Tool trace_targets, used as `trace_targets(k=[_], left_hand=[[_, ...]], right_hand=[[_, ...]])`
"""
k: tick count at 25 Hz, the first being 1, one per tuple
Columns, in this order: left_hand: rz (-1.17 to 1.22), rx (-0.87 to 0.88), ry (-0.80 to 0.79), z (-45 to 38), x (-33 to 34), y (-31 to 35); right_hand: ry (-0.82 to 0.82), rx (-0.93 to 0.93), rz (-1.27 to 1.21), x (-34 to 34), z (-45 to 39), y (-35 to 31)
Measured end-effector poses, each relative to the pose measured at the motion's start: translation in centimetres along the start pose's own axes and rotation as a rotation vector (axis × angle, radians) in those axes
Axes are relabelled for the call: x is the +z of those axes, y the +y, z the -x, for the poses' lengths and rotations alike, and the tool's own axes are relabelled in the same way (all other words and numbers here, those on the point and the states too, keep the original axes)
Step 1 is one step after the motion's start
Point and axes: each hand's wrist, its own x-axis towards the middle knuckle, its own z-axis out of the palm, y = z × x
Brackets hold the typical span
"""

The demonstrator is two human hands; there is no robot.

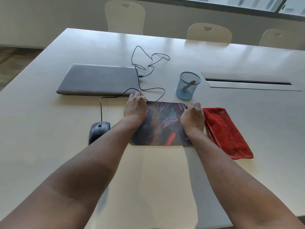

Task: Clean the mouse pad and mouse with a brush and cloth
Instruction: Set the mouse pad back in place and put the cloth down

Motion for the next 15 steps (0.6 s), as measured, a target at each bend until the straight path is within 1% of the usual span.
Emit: trace_targets(k=[2, 4, 6, 8, 12, 15], left_hand=[[0.075, -0.01, 0.017, 0.0, -1.1, -0.3], [0.145, -0.006, 0.11, 0.2, -2.5, -0.9], [0.191, 0.003, 0.199, 0.7, -4.1, -1.9], [0.212, -0.003, 0.27, 1.2, -5.3, -3.0], [0.268, -0.053, 0.418, 2.7, -7.1, -6.2], [0.288, -0.153, 0.525, 4.3, -8.0, -9.1]], right_hand=[[-0.032, 0.009, 0.029, -0.3, 0.0, -0.3], [-0.05, 0.016, 0.094, -0.6, 0.5, -1.0], [-0.043, -0.015, 0.142, -0.6, 1.7, -2.3], [-0.048, -0.08, 0.109, -0.3, 3.2, -3.8], [-0.11, -0.257, -0.027, 0.3, 7.1, -7.4], [-0.16, -0.42, -0.146, 0.7, 10.6, -10.1]])
